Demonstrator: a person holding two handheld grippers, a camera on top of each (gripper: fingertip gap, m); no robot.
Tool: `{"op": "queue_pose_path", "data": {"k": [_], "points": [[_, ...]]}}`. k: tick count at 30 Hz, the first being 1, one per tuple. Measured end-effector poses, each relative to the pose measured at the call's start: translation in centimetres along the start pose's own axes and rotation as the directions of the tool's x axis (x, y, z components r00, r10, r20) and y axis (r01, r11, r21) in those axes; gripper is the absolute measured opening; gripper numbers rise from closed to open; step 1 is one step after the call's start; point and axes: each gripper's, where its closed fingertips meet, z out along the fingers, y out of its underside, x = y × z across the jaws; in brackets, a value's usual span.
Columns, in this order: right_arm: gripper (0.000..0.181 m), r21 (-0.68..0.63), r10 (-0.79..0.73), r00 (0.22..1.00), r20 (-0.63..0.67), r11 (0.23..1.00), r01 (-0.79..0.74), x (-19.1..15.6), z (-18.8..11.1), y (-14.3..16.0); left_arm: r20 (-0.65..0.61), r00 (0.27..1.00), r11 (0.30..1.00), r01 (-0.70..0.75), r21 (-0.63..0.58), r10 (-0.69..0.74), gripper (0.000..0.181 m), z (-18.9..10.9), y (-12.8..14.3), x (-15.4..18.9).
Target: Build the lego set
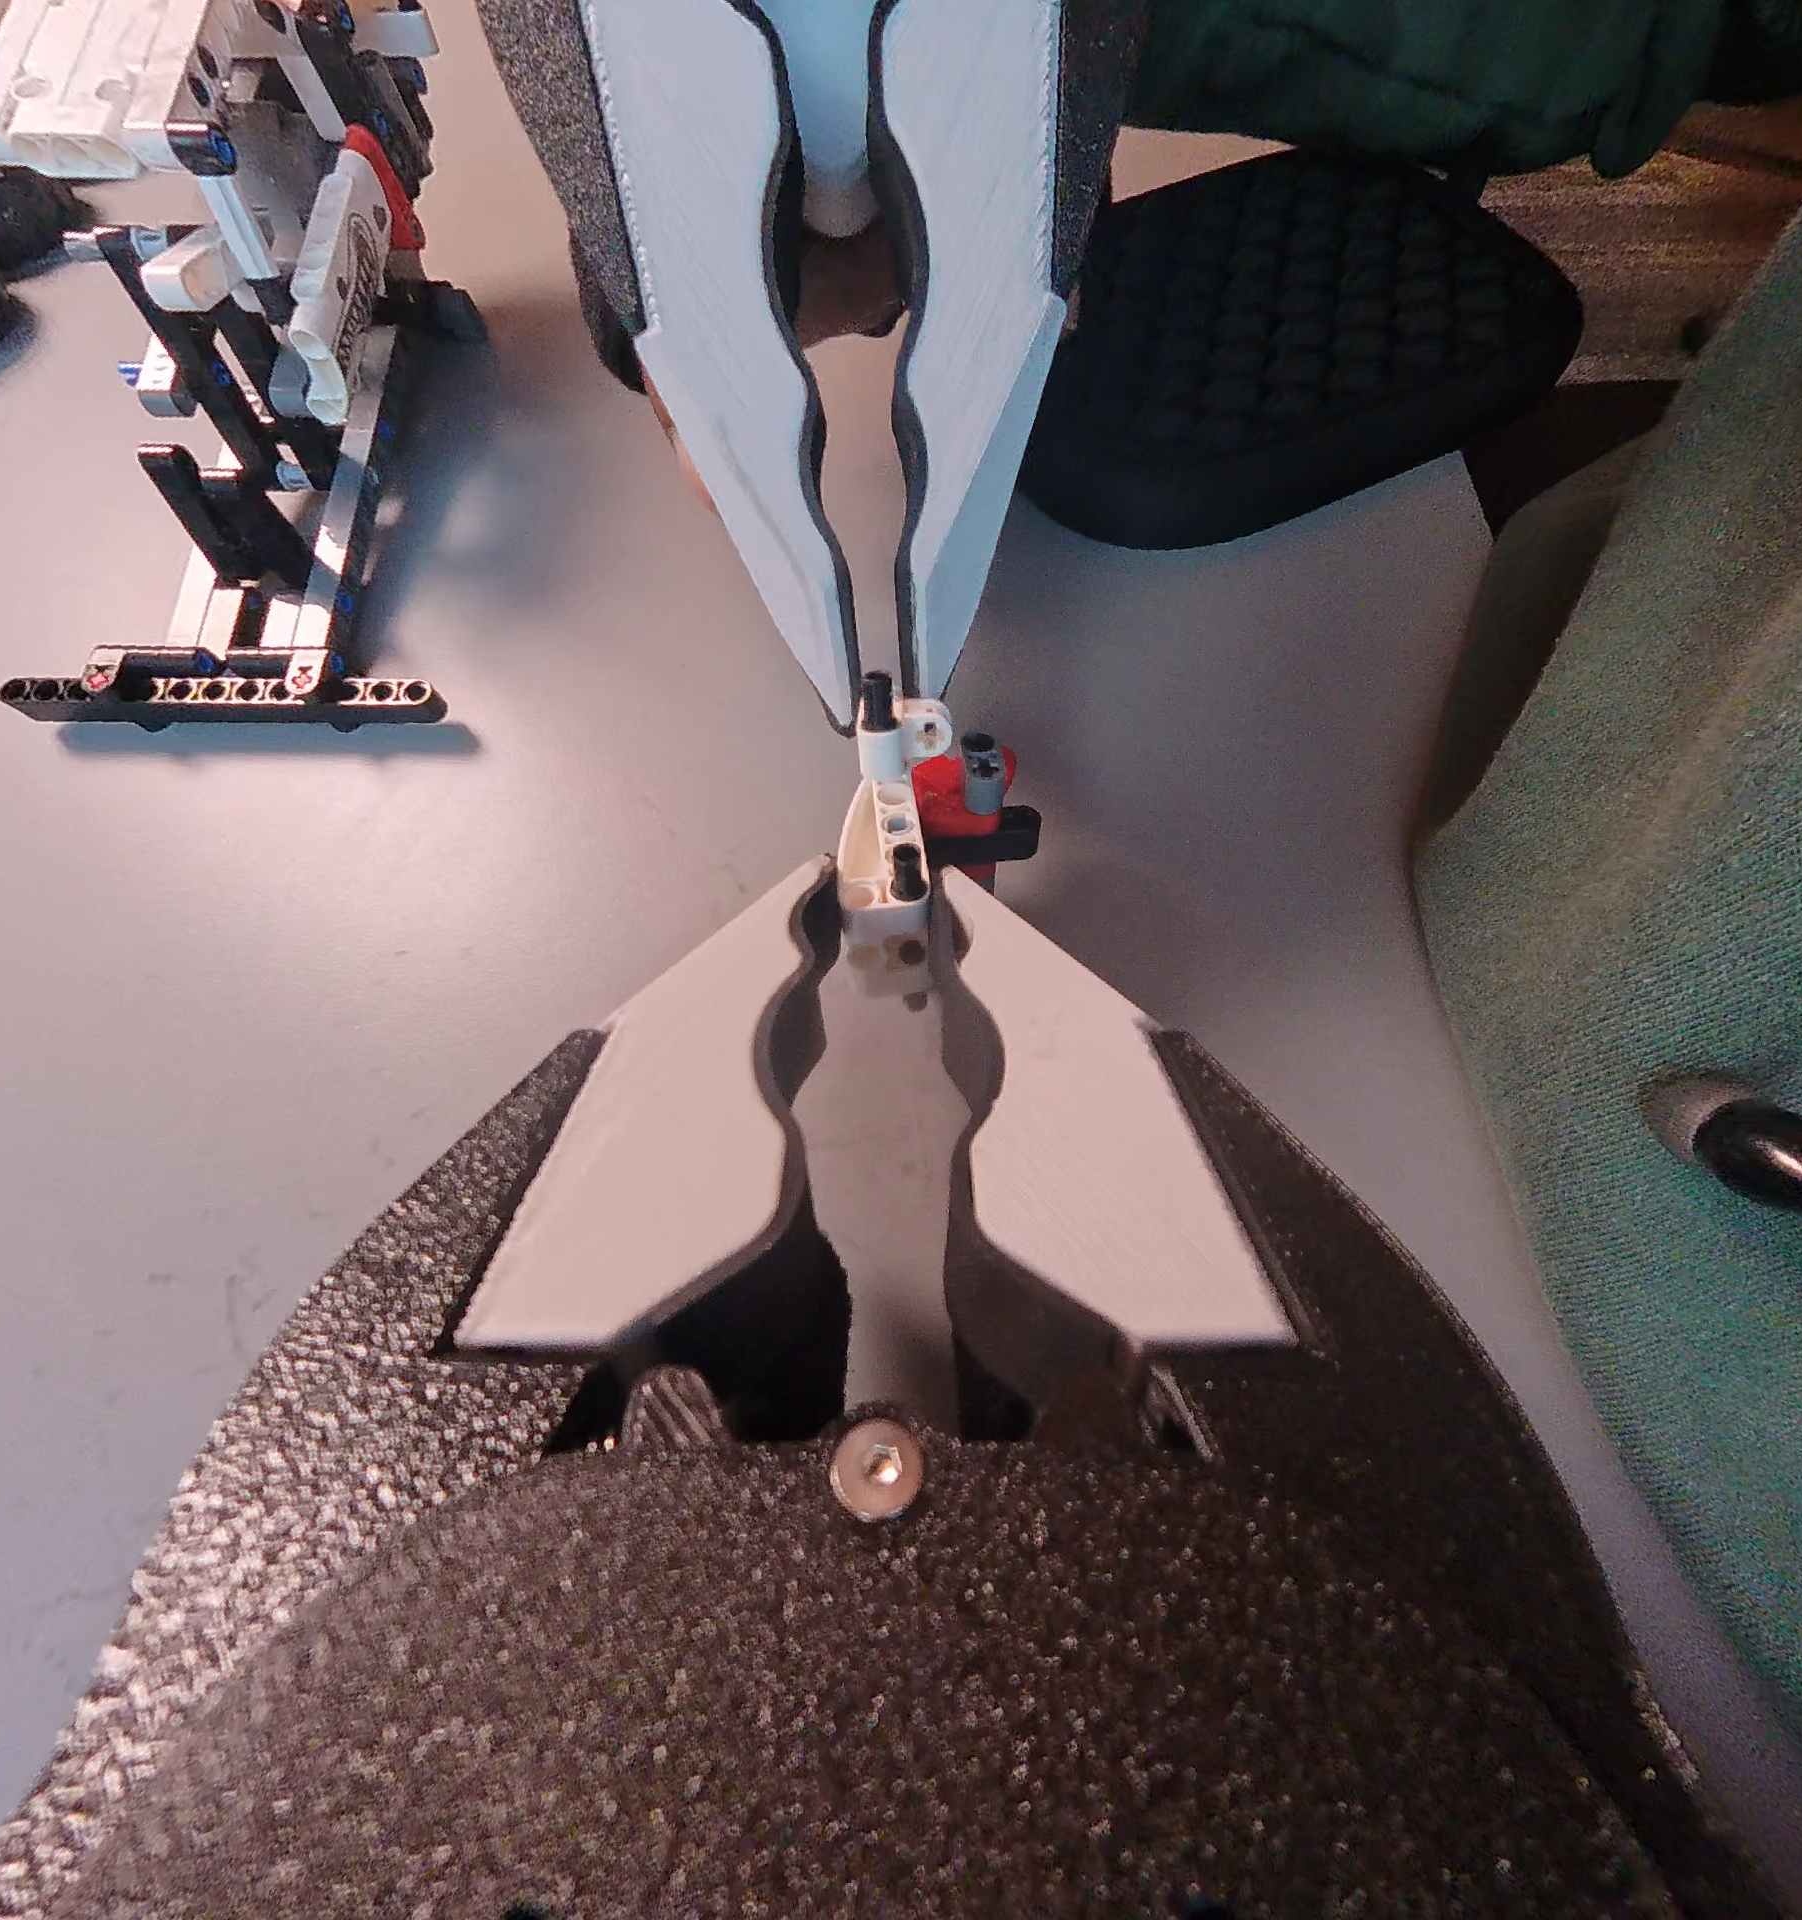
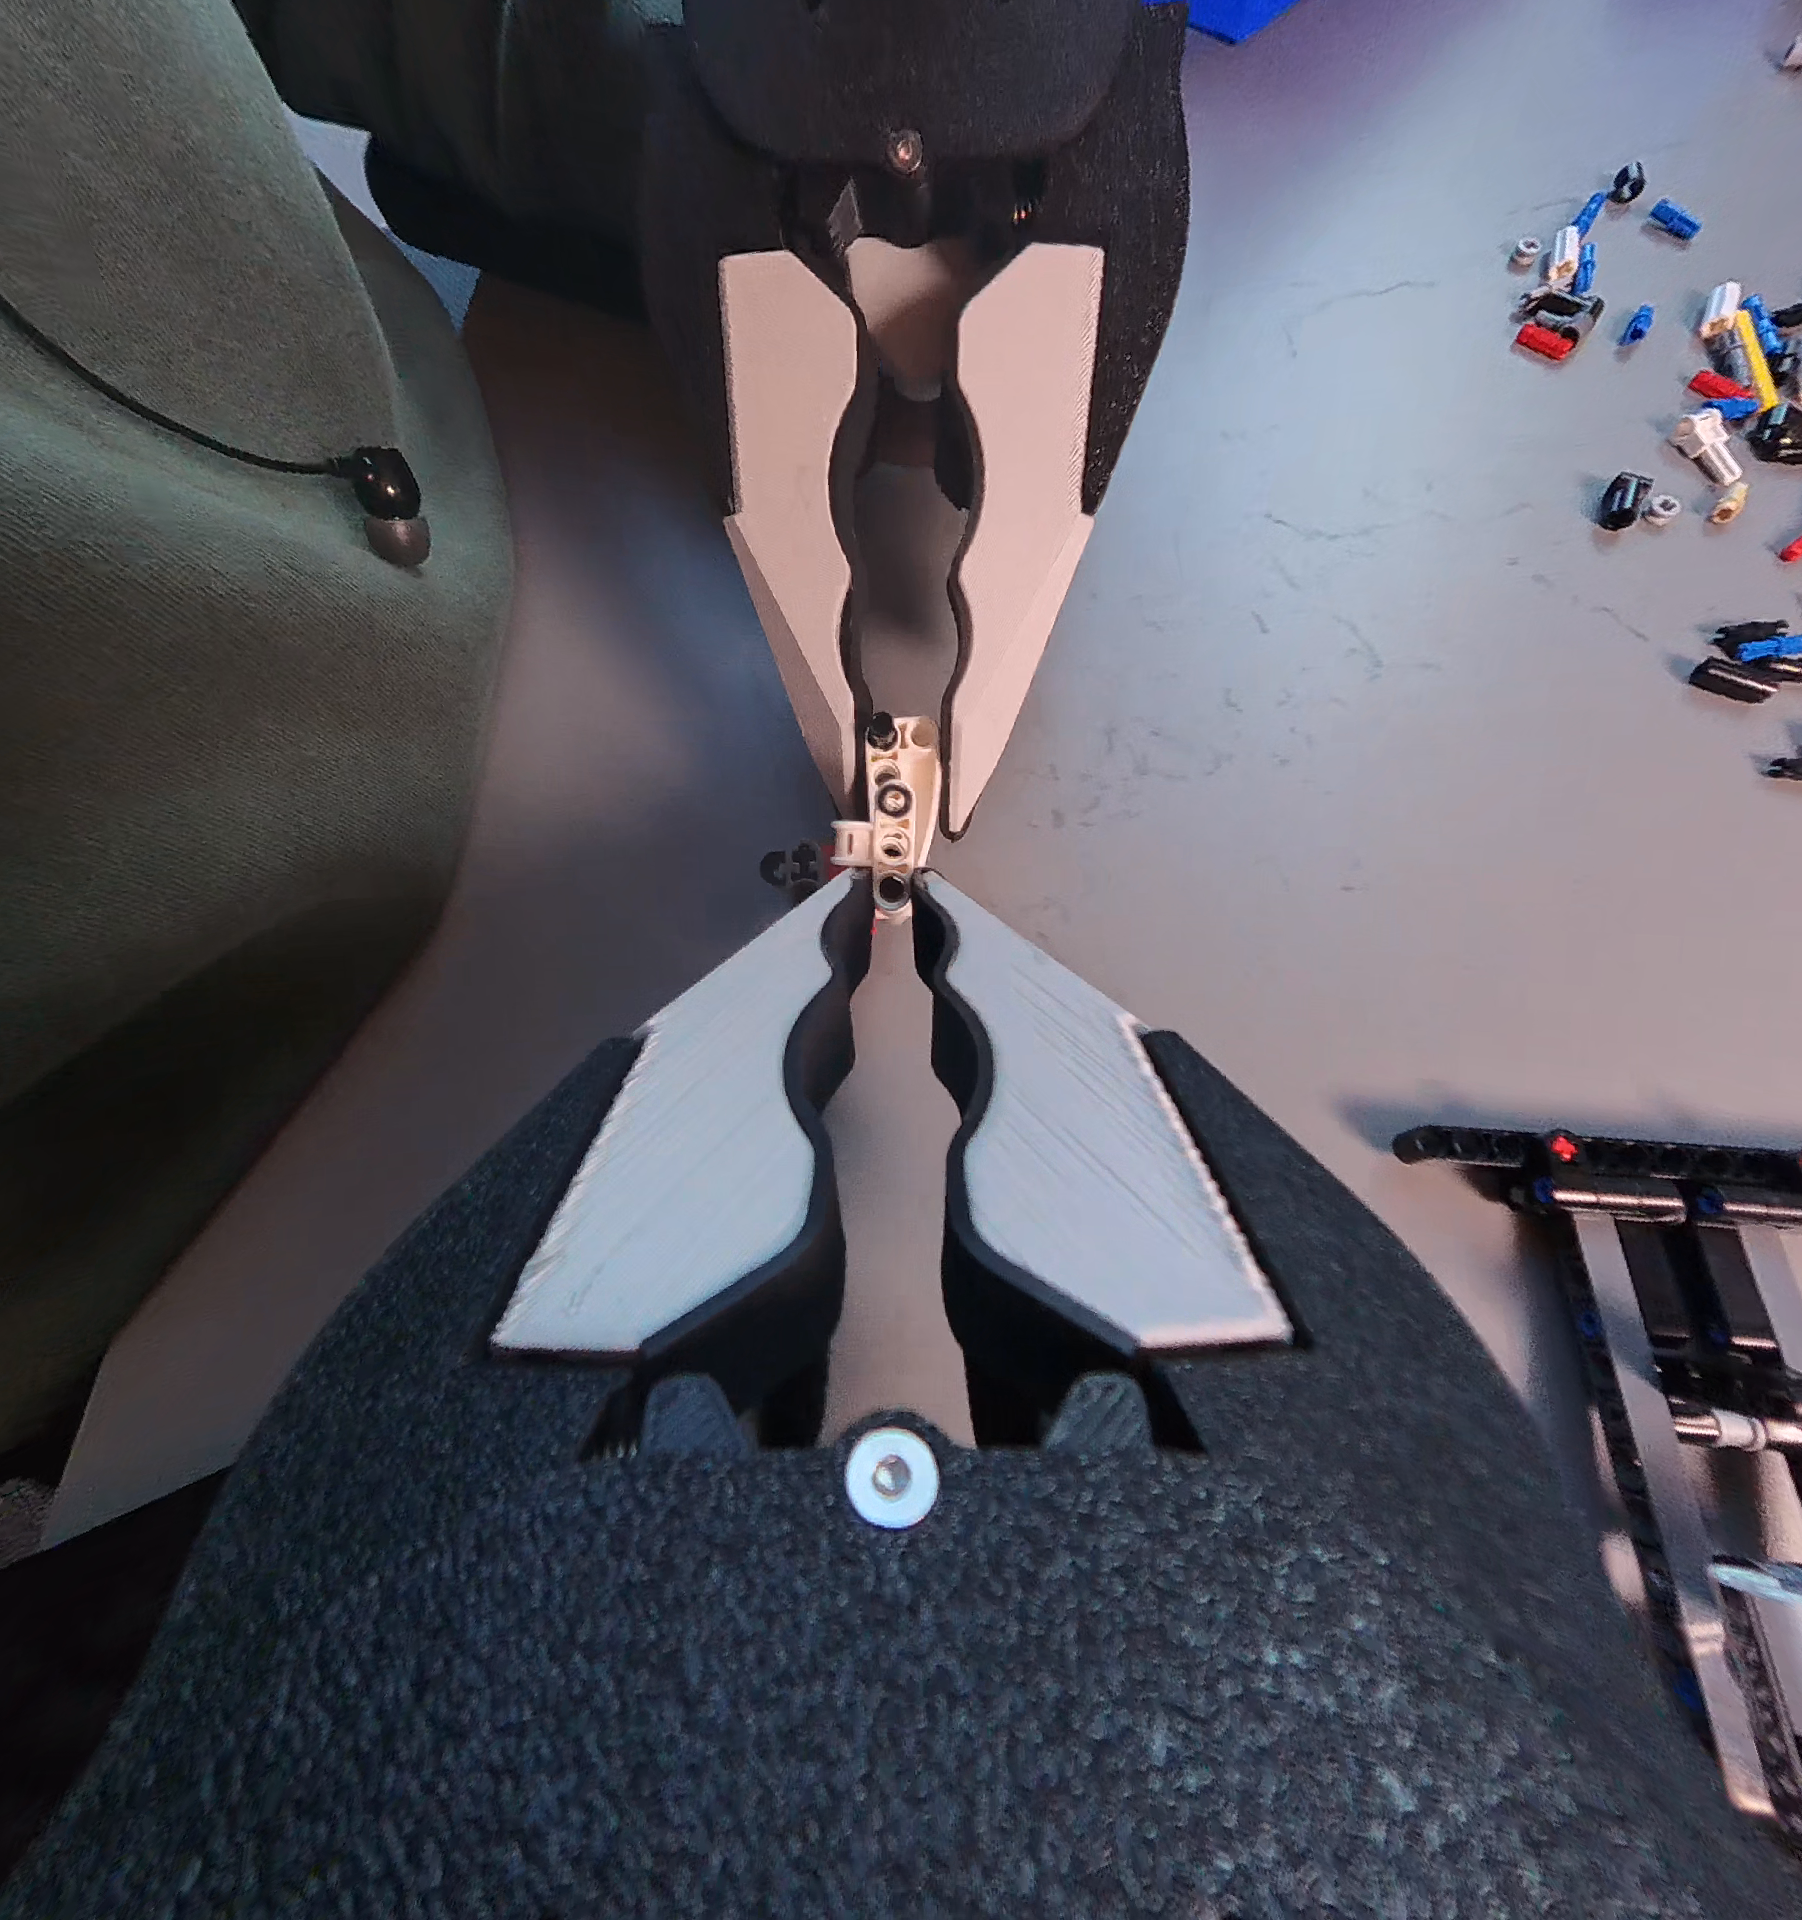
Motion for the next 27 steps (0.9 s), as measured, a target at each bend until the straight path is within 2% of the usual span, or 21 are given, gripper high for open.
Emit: {"op": "queue_pose_path", "data": {"k": [5, 12, 17, 23, 27], "points": [[0.006, -0.064, -0.025, 0.999, -0.032, 0.998, 0.022, -0.02, 0.02, 0.05, 0.002, 1.000, 1.000, -0.002, 0.000, 0.002, 0.016, 0.01, -0.01, 0.02], [0.006, -0.121, -0.050, 0.999, 0.005, 0.991, 0.050, -0.30, 0.10, 0.25, 0.002, 1.000, 1.000, -0.014, 0.005, 0.014, 0.016, 0.02, -0.10, 0.17], [0.006, -0.053, -0.019, 0.999, 0.047, 0.998, 0.021, -0.37, 0.17, 0.32, 0.007, 1.000, 1.000, -0.031, 0.006, 0.031, 0.016, -0.04, -0.07, 0.24], [0.007, 0.054, 0.002, 1.000, 0.030, 0.999, -0.003, -0.64, 0.24, 0.28, 0.022, 0.998, 0.998, -0.064, 0.006, 0.064, 0.016, -0.05, -0.01, 0.38], [0.007, 0.024, -0.037, 0.999, -0.002, 0.999, 0.037, -0.73, 0.33, 0.28, 0.034, 0.996, 0.996, -0.087, 0.005, 0.087, 0.016, -0.05, 0.01, 0.48]]}}
